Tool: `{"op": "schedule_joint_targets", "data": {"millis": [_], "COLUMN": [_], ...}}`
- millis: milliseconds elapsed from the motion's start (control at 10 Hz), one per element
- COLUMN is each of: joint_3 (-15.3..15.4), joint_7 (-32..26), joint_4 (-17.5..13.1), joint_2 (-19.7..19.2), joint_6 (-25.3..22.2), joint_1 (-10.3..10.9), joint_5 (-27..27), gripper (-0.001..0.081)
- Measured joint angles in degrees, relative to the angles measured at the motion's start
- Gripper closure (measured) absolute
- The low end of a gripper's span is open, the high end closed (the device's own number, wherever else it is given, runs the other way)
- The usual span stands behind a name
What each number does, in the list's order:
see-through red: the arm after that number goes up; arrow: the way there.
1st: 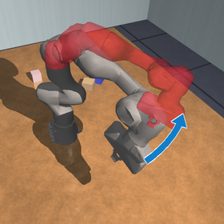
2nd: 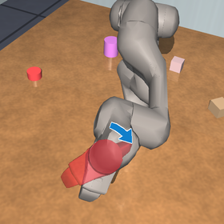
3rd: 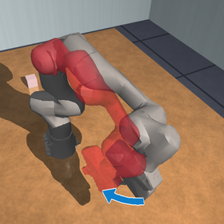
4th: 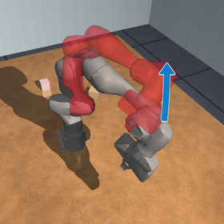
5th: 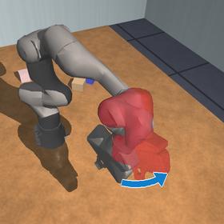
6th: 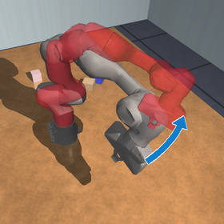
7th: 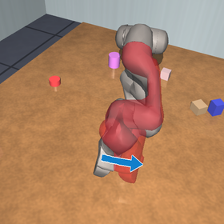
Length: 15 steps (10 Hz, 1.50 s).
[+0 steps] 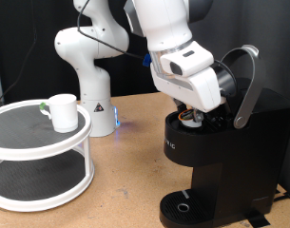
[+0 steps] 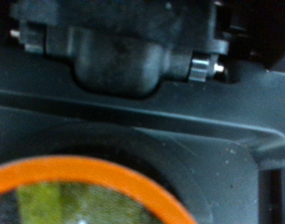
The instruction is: Make a cup of coffee with the keurig machine
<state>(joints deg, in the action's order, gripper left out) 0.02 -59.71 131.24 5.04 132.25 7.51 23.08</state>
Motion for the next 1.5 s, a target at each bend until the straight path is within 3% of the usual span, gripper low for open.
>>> {"op": "schedule_joint_targets", "data": {"millis": [100,200,300,400,500,1100,1500], "joint_3": [0.00,0.01,0.04,0.02,-0.05,-2.13,-4.13], "joint_7": [-0.02,-0.08,-0.36,-0.94,-1.85,-10.32,-12.01], "joint_4": [0.50,0.94,0.88,0.89,0.91,0.95,0.58], "joint_2": [-0.27,-0.83,-0.99,-1.02,-1.03,1.59,5.27], "joint_6": [0.62,1.93,3.18,3.69,3.87,1.16,-3.90], "joint_1": [-0.03,-0.02,0.00,-0.01,-0.04,-0.32,-0.77], "joint_5": [0.00,0.17,0.83,1.69,2.81,13.47,14.53], "gripper": [0.0296,0.0296,0.0095,0.0095,0.0020,0.0003,0.0003]}}
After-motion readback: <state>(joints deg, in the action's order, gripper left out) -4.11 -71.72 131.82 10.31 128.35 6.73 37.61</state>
